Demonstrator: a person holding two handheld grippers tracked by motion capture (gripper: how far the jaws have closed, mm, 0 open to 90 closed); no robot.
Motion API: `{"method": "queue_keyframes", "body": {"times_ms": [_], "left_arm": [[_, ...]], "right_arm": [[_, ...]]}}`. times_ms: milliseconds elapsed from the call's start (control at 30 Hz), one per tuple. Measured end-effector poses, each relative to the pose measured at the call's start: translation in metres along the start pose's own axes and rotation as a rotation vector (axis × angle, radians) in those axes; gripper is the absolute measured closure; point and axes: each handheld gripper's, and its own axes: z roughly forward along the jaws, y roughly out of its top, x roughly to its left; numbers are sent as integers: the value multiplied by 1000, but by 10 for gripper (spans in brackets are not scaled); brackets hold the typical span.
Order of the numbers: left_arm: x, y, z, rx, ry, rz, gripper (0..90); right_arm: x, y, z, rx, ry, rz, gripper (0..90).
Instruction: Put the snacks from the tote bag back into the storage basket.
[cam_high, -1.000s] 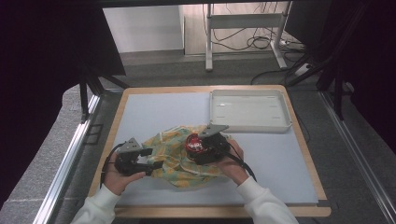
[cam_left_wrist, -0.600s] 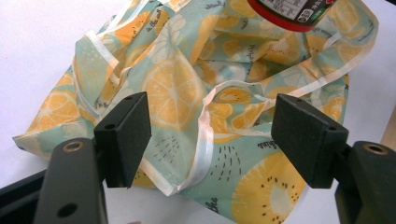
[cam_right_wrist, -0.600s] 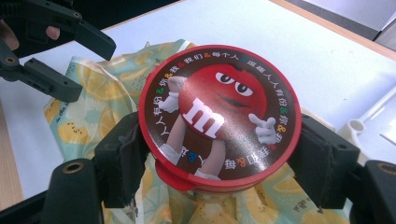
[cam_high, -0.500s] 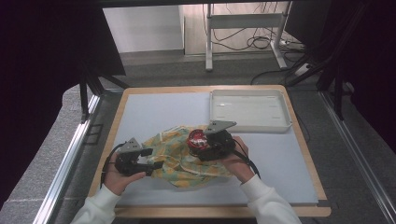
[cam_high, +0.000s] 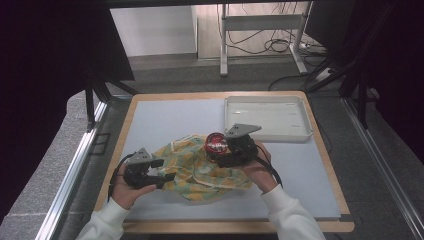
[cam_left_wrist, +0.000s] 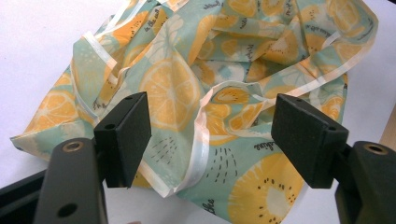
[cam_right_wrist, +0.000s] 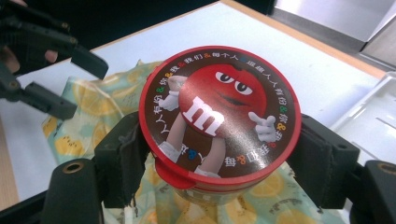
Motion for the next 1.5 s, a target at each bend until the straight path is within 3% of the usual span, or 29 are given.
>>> {"method": "queue_keyframes", "body": {"times_ms": [833, 1500], "left_arm": [[2, 1, -2, -4, 4, -4, 288], [2, 1, -1, -3, 8, -6, 287]], "right_arm": [[-16, 19, -10, -44, -17, 24, 256], [-54, 31, -12, -40, -82, 87, 256]]}}
